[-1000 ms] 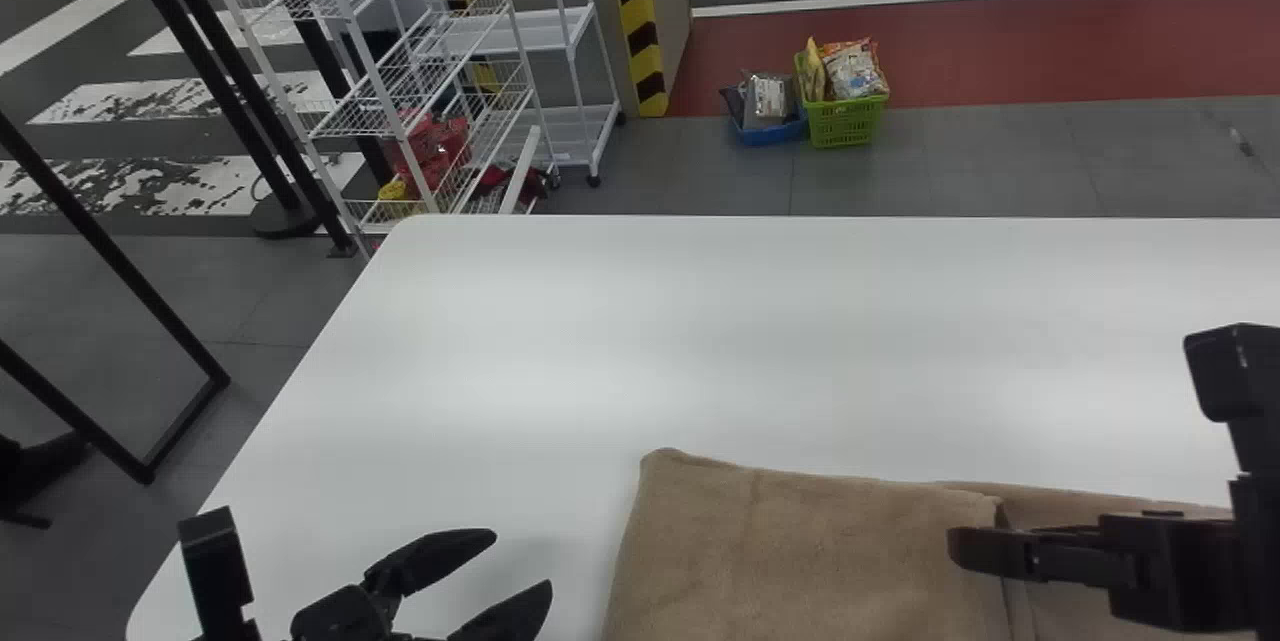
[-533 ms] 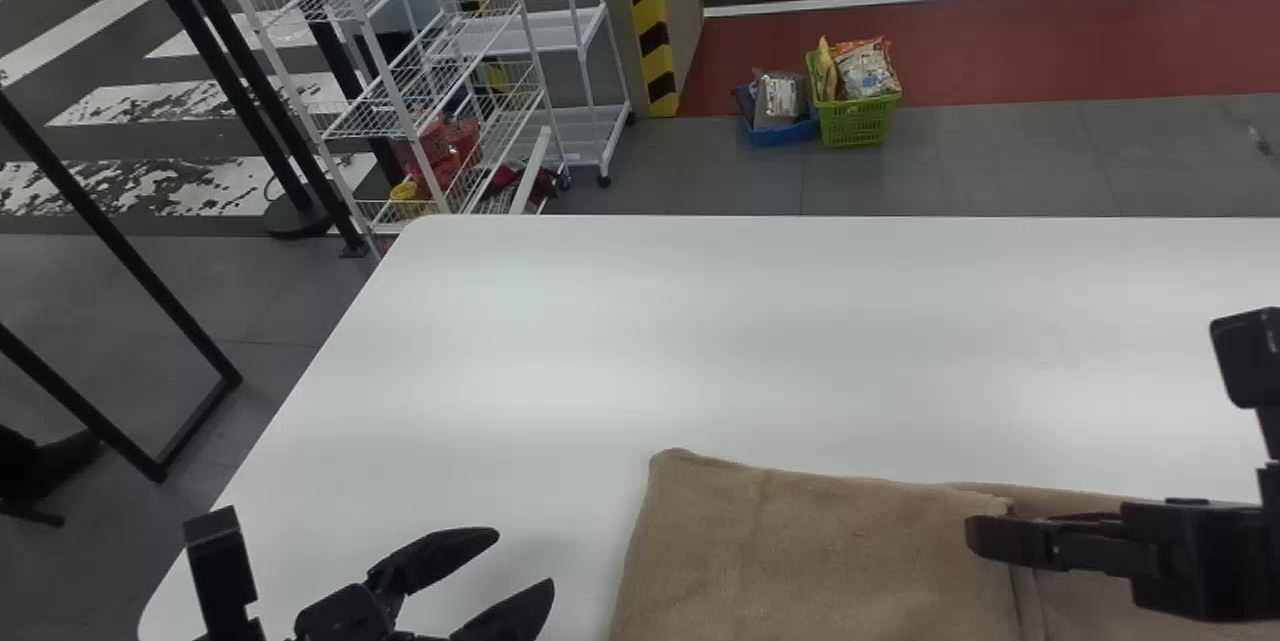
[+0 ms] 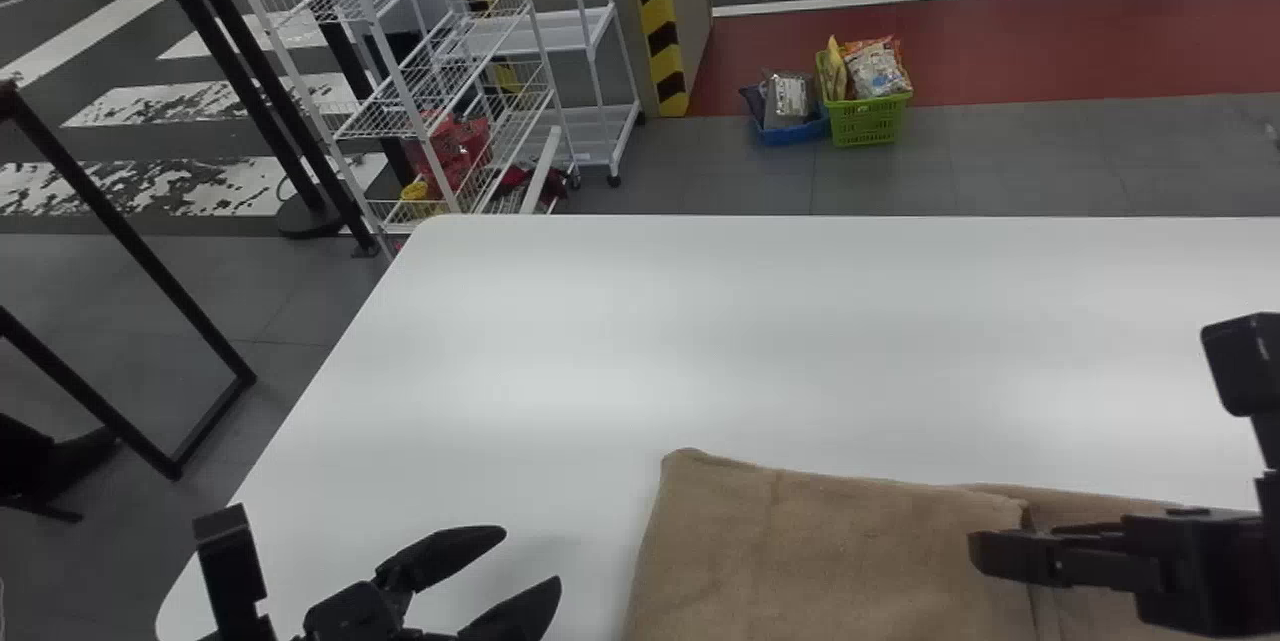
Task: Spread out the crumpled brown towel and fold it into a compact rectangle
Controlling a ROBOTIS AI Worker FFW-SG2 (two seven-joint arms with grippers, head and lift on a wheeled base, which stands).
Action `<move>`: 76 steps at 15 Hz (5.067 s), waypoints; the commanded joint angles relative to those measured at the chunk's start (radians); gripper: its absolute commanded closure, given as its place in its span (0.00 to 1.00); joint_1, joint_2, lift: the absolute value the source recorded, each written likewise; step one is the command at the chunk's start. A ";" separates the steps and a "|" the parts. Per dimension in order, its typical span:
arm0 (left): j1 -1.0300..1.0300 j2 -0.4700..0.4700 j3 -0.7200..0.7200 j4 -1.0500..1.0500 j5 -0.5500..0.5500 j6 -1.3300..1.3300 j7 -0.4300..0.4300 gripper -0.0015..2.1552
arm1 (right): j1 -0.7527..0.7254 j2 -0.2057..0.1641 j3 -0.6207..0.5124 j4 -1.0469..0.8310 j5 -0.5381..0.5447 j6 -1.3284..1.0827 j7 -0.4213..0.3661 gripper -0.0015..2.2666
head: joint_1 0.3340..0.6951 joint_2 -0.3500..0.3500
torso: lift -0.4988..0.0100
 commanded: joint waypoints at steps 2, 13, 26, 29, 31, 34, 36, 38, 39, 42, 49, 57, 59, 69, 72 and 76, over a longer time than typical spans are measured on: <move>0.000 -0.003 0.000 0.002 0.000 0.000 0.000 0.03 | 0.028 0.001 -0.016 -0.029 0.027 0.002 0.025 0.13 | 1.00 0.91 | 0.73; -0.006 -0.003 0.000 0.009 0.002 0.000 -0.008 0.03 | 0.024 0.001 0.030 0.000 0.037 0.002 0.022 0.17 | 1.00 0.93 | 0.73; -0.006 -0.003 0.002 0.012 0.002 0.000 -0.009 0.04 | 0.018 0.001 0.032 0.002 0.073 0.002 0.074 0.12 | 1.00 0.93 | 0.73; -0.006 -0.003 0.002 0.014 0.003 0.000 -0.009 0.04 | 0.017 0.001 0.055 0.003 0.129 0.002 0.101 0.12 | 1.00 0.94 | 0.73; -0.006 -0.003 0.000 0.014 0.002 -0.003 -0.009 0.04 | 0.017 0.001 0.062 0.006 0.134 0.002 0.101 0.12 | 1.00 0.94 | 0.73; -0.006 -0.003 0.002 0.015 0.003 -0.003 -0.009 0.04 | 0.017 0.001 0.071 0.011 0.152 0.002 0.117 0.12 | 1.00 0.94 | 0.73; -0.006 -0.003 0.002 0.015 0.003 -0.003 -0.009 0.04 | 0.017 0.001 0.085 0.019 0.174 0.002 0.129 0.12 | 1.00 0.94 | 0.73; -0.008 -0.003 0.002 0.015 0.002 -0.003 -0.009 0.04 | 0.017 0.001 0.091 0.029 0.186 0.002 0.132 0.12 | 1.00 0.95 | 0.73; -0.008 -0.003 0.002 0.015 0.002 -0.003 -0.011 0.04 | 0.014 0.001 0.096 0.032 0.200 0.002 0.141 0.12 | 1.00 0.95 | 0.73; -0.008 -0.003 0.002 0.015 0.002 -0.003 -0.011 0.04 | 0.008 0.001 0.097 0.032 0.220 0.002 0.170 0.12 | 1.00 0.96 | 0.73; -0.009 -0.003 0.000 0.014 0.000 -0.003 -0.011 0.04 | 0.001 0.001 0.101 0.037 0.303 0.002 0.282 0.15 | 1.00 0.96 | 0.73; -0.011 -0.003 -0.001 0.022 -0.001 -0.003 -0.009 0.04 | 0.015 -0.012 0.088 0.035 0.350 0.002 0.342 0.15 | 1.00 0.94 | 0.73; -0.014 -0.003 -0.001 0.023 -0.001 -0.003 -0.009 0.04 | 0.021 -0.012 0.090 0.045 0.353 0.002 0.341 0.15 | 1.00 0.93 | 0.73; -0.014 -0.003 -0.001 0.025 -0.001 -0.003 -0.011 0.04 | 0.021 -0.002 0.114 0.057 0.343 0.002 0.305 0.18 | 1.00 0.95 | 0.73; -0.014 -0.003 -0.001 0.028 0.000 -0.003 -0.012 0.04 | 0.021 -0.002 0.114 0.069 0.341 0.002 0.299 0.25 | 1.00 0.95 | 0.73; -0.014 -0.003 -0.003 0.032 0.000 -0.009 -0.011 0.04 | 0.029 0.001 0.079 0.055 0.289 0.002 0.243 0.30 | 1.00 0.94 | 0.73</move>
